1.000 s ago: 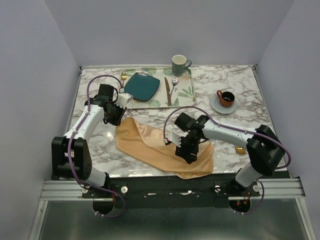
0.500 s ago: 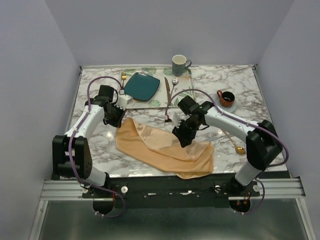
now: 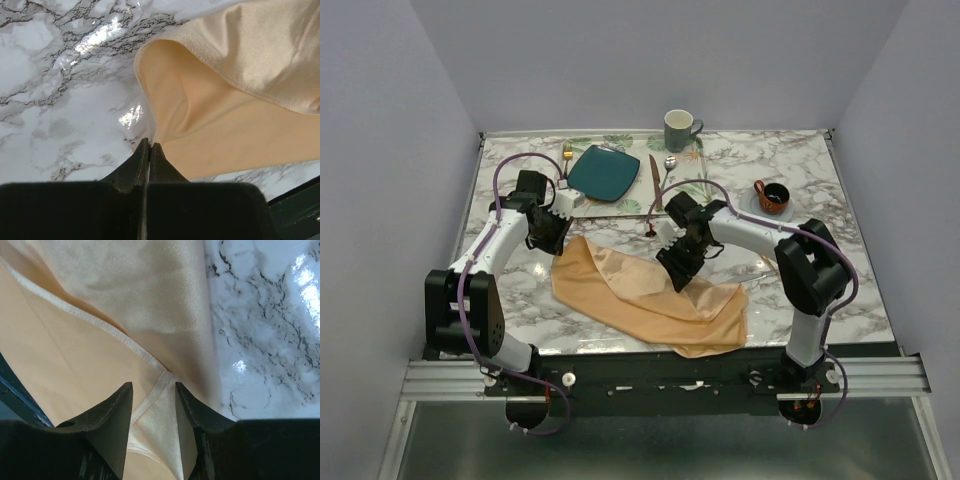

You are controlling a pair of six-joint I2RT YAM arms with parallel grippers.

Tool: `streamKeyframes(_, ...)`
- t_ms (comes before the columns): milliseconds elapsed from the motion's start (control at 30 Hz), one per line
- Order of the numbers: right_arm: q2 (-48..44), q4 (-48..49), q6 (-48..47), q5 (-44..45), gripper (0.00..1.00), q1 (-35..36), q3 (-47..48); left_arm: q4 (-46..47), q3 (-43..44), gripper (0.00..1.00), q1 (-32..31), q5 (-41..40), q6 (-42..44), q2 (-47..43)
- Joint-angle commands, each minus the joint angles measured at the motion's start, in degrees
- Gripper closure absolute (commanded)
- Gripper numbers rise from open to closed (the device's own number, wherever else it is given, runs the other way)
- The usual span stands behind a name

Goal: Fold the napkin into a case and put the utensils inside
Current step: Flatten out the crumpled napkin at the center of the board.

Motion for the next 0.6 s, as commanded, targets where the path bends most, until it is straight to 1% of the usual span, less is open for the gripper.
streamKeyframes(0, 2.9, 1.8, 3.0, 0.9, 0.52, 0.0, 2.0, 0.6, -0.1, 1.0, 0.4, 1.9, -0.5, 0.3)
streamKeyframes(133, 4.4, 2.6, 3.4, 2.4, 0.5, 0.0, 1.6, 0.7, -0.1, 1.0, 0.5, 1.9, -0.5, 0.3)
streamKeyframes(233, 5.1, 2.5, 3.5, 2.1, 0.51, 0.0, 1.2, 0.8, -0.1, 1.0, 0.5, 1.9, -0.6, 0.4)
streamKeyframes(333, 4.8, 2.8, 3.6, 1.6, 0.6, 0.0, 0.2, 1.0, -0.1, 1.0, 0.5, 1.9, -0.7, 0.7)
streamKeyframes(367, 4.4, 2.8, 3.8, 1.0, 0.66, 0.0, 0.0, 1.0, 0.0, 1.0, 0.5, 1.9, -0.8, 0.7)
streamKeyframes(433, 3.8, 2.8, 4.0, 0.5, 0.73, 0.0, -0.2, 1.1, 0.1, 1.0, 0.5, 1.8, -1.0, 0.7)
streamKeyframes(467, 3.4, 2.8, 4.0, 0.5, 0.79, 0.0, -0.6, 1.3, 0.1, 1.0, 0.6, 1.8, -1.1, 0.7)
streamKeyframes(533, 2.2, 2.7, 4.1, 0.4, 0.86, 0.0, -0.8, 1.3, 0.1, 1.0, 0.6, 1.9, -1.2, 0.7)
streamKeyframes(567, 1.7, 2.7, 4.1, 0.6, 0.93, 0.0, -1.0, 1.3, 0.1, 1.0, 0.6, 1.9, -1.3, 0.7)
